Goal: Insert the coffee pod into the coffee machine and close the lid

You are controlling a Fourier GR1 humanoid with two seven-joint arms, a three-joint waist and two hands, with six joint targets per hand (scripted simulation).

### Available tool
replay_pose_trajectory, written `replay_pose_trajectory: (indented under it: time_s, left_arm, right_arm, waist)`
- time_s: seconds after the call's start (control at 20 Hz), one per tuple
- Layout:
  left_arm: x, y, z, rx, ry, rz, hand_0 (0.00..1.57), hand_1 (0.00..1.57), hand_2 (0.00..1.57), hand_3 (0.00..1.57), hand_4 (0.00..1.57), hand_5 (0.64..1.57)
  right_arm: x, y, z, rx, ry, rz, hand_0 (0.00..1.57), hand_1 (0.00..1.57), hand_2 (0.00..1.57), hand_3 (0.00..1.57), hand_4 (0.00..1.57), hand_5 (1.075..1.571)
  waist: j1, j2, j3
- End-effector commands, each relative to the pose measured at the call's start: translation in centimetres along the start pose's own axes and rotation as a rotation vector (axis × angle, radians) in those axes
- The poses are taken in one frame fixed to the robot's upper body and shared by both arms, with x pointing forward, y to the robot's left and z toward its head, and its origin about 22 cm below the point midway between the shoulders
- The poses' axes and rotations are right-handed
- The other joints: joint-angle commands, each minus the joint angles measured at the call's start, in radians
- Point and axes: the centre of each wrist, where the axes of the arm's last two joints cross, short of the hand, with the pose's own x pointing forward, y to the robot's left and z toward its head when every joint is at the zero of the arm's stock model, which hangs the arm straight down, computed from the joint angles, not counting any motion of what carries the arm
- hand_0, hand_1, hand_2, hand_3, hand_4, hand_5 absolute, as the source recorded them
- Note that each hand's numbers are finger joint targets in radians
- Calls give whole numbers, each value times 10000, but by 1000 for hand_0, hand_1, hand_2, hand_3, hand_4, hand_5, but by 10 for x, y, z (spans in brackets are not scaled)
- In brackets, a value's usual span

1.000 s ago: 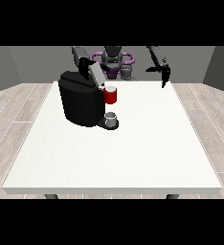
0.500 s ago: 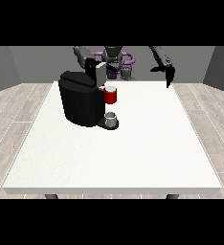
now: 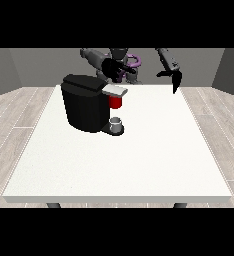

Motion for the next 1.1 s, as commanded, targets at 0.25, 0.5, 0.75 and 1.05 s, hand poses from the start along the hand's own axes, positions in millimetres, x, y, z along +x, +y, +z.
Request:
replay_pose_trajectory:
  time_s: [0.25,0.5,0.75,1.05]
  left_arm:
    - [-5,-3,1,-11,-323,-30,0,0,0,0,354,1571]
    - [-5,-8,1,-426,230,328,0,0,0,0,302,1571]
    - [-34,-16,22,-121,186,326,0,0,0,0,168,1571]
    - [-35,-20,16,-416,520,408,0,0,0,0,168,1571]
  right_arm:
    - [38,20,-27,711,-1228,541,0,0,0,0,352,1571]
    - [17,35,-10,1581,-958,129,0,0,0,0,440,1571]
    - [3,64,30,2721,-971,61,0,0,0,0,487,1571]
    - [-6,90,86,4425,-1233,-1502,0,0,0,0,461,1571]
  waist:
    - [337,155,-36]
    - [281,-467,-31]
    - [102,-413,-36]
    - [221,-836,-32]
